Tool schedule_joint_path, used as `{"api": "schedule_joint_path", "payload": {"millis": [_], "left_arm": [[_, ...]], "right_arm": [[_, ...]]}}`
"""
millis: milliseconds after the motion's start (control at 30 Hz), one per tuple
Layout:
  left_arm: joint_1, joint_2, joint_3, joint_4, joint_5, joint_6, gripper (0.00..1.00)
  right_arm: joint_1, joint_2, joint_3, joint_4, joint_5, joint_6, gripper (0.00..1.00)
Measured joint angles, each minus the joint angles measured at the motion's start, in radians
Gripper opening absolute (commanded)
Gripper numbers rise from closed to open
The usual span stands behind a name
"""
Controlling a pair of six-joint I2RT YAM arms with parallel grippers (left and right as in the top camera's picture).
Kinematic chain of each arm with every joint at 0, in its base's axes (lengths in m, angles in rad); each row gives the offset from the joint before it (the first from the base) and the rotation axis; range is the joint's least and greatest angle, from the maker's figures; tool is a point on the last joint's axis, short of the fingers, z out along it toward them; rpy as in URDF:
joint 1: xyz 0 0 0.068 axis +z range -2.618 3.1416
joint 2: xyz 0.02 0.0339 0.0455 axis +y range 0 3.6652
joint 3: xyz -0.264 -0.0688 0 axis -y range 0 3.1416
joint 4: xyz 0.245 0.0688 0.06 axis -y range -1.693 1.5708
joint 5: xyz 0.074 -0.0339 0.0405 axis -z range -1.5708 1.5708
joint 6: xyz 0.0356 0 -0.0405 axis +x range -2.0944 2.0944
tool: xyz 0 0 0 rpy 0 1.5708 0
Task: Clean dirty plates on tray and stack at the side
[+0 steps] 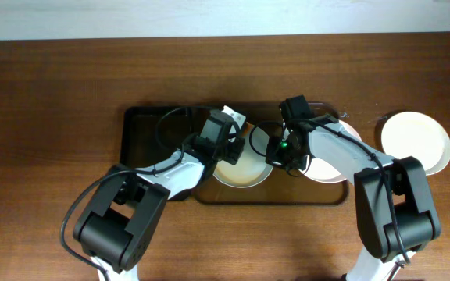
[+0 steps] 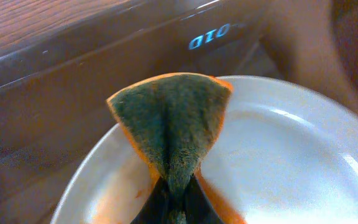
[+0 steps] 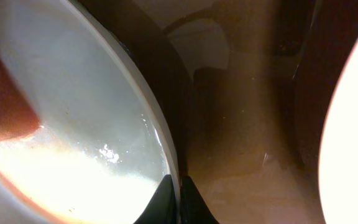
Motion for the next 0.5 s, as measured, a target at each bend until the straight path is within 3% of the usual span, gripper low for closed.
{"api": "schedule_joint_path", "payload": {"millis": [367,433,500], "left_arm": [[-0.021,-0.051,-0.001,0.045,-0.531,0.102,0.00],[-0.004,-0.167,-0.002,0.026,-0.600,0.103,0.00],[0.002,-0.286,0.003,-0.086,-0.625,0.080,0.00]], "right_arm": [[0.006,0.000,-0.001,0.002,-0.013,-0.001,0.04],[0.006,0.000,-0.001,0.002,-0.014,0.000,0.15],[0.006,0.000,-0.003,-0.005,-0.005,-0.001,0.25]]}}
